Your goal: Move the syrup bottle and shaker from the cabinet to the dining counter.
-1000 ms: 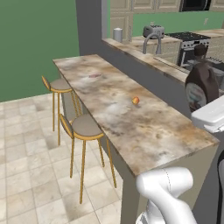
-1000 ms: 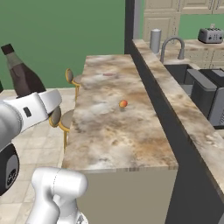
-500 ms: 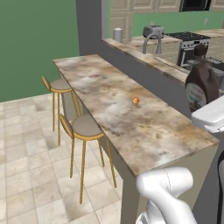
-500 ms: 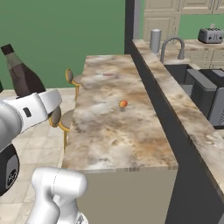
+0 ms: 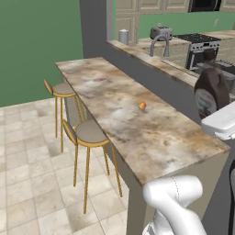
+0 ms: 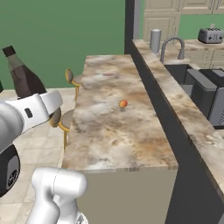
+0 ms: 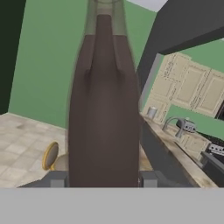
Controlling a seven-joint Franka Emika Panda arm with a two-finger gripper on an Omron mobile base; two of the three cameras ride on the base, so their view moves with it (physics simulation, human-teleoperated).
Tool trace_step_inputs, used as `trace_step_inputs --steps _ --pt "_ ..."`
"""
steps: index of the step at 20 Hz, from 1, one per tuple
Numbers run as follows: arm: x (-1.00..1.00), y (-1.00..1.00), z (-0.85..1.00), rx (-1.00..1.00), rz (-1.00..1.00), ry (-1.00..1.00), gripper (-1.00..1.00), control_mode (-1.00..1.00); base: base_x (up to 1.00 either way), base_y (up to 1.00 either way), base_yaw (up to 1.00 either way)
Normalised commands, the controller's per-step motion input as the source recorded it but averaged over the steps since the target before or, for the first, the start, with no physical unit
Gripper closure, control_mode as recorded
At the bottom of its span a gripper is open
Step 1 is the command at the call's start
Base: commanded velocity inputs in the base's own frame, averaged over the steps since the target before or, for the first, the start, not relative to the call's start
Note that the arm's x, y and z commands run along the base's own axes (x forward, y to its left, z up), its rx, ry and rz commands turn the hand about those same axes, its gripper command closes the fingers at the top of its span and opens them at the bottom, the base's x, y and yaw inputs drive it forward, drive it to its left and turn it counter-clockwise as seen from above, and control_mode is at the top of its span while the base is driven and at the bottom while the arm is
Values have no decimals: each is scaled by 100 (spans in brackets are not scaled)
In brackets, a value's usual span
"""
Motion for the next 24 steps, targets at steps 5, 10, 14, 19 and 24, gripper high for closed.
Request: trace_step_inputs --steps 5,10,14,19,24 --pt "16 -17 -75 0 0 2 100 -100 0 0 0" --pt "44 -15 -76 0 0 12 100 -100 0 0 0" --pt "55 -2 -80 0 0 6 100 -100 0 0 0" --pt "55 0 -99 0 0 -1 100 -100 0 0 0" --pt "43 -1 -89 3 -2 -10 100 -100 0 0 0"
